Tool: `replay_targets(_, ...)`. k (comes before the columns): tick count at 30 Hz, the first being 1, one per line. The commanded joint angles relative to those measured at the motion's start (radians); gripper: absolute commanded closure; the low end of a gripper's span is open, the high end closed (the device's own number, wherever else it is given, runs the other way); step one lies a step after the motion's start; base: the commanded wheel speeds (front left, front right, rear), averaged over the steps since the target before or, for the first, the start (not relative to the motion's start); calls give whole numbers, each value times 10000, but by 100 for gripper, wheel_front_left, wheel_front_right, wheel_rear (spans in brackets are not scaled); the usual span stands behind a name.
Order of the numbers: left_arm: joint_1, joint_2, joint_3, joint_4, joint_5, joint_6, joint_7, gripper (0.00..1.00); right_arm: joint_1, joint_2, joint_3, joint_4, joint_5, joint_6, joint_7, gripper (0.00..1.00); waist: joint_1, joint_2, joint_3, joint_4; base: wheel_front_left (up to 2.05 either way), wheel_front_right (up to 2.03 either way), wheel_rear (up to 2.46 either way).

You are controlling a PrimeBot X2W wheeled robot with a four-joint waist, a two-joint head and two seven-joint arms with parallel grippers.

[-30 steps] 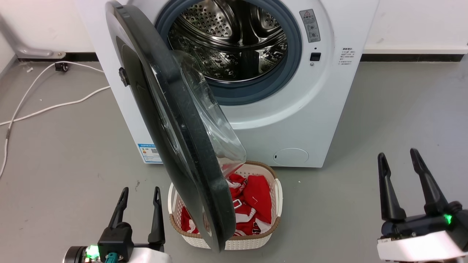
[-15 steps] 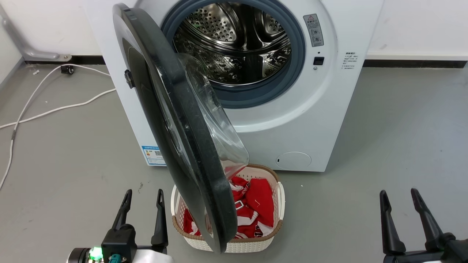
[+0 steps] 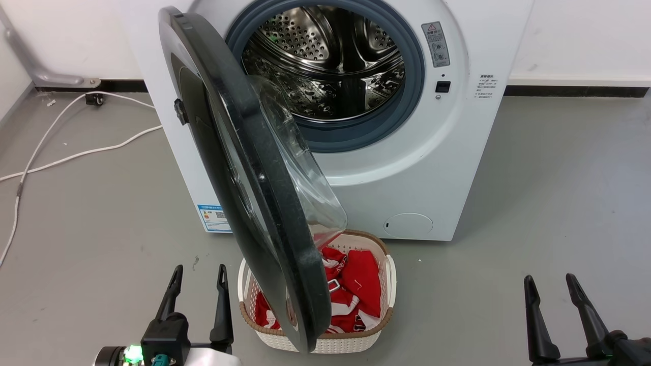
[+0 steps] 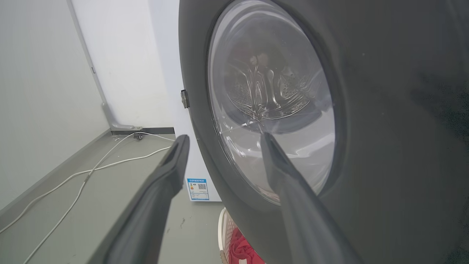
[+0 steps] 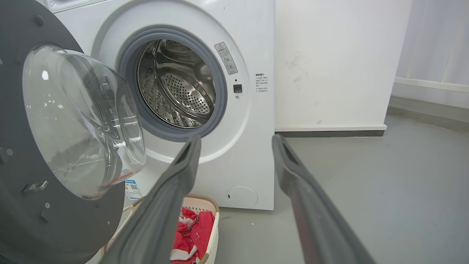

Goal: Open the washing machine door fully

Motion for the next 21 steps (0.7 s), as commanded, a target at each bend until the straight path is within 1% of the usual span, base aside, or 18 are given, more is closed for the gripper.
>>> replay_targets(1, 104, -4, 0, 32, -34, -3, -26, 51, 72, 40, 18, 41, 56, -2, -21, 0, 0, 0, -5, 4, 0, 0, 0)
replay_targets(2, 98, -2, 11, 17, -21, 7, -26, 100, 67, 40, 27, 50, 79, -2, -21, 0, 0, 0, -7, 4, 0, 0, 0)
replay_targets(7, 134, -1, 20, 33, 123, 2, -26, 100, 26, 41, 68, 69, 21, -2, -21, 0, 0, 0, -28, 7, 0, 0, 0)
replay_targets(13, -13, 44, 143, -141, 209, 118, -24, 100, 55, 41, 86, 73, 27, -2, -21, 0, 0, 0, -38, 31, 0, 0, 0)
replay_targets(21, -579, 299, 412, -1322, 424, 422, -26, 100, 87, 41, 81, 6, 80, -2, -21, 0, 0, 0, 2, 89, 0, 0, 0)
